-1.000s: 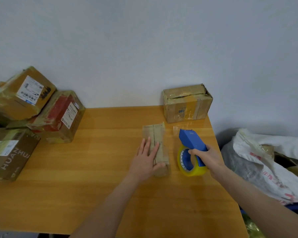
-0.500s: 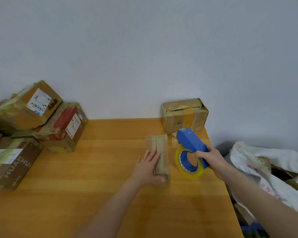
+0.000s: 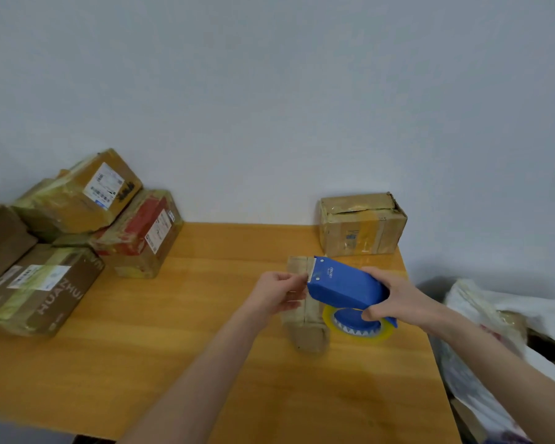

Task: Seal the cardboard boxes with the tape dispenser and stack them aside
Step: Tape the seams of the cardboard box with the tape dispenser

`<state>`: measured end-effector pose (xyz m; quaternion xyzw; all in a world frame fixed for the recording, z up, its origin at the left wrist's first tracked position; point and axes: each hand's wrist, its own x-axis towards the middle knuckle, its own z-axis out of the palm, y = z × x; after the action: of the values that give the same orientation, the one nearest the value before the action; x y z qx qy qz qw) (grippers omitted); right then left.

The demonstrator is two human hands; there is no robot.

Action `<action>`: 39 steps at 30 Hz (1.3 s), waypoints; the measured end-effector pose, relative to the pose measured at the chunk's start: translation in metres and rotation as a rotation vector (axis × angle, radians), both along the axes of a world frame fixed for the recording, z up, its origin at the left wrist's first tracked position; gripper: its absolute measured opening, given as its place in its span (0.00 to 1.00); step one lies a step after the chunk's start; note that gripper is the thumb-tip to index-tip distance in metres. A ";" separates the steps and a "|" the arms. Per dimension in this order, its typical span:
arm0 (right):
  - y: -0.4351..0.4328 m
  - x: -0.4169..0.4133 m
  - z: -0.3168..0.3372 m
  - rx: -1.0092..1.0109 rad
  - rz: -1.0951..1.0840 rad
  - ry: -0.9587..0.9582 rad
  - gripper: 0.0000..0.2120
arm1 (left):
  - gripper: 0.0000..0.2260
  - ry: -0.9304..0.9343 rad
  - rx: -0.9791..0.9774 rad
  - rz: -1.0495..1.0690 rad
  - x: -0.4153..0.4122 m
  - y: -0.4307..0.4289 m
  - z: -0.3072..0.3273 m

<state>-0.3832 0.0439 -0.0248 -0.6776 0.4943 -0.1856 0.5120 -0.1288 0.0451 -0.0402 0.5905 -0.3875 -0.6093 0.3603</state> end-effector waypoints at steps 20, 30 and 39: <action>0.008 -0.013 0.003 -0.270 0.134 0.411 0.32 | 0.10 -0.281 -0.050 0.262 0.050 0.035 -0.032; 0.015 -0.034 -0.021 -0.169 0.139 0.455 0.28 | 0.09 -0.345 0.017 0.279 0.040 0.041 -0.067; 0.010 -0.028 -0.046 -0.182 0.136 0.555 0.33 | 0.10 -0.401 0.061 0.306 0.035 0.036 -0.086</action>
<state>-0.4115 0.0540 -0.0712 -0.7770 0.5504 -0.0020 0.3056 -0.0937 0.0807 -0.1263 0.7620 -0.3387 -0.4298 0.3463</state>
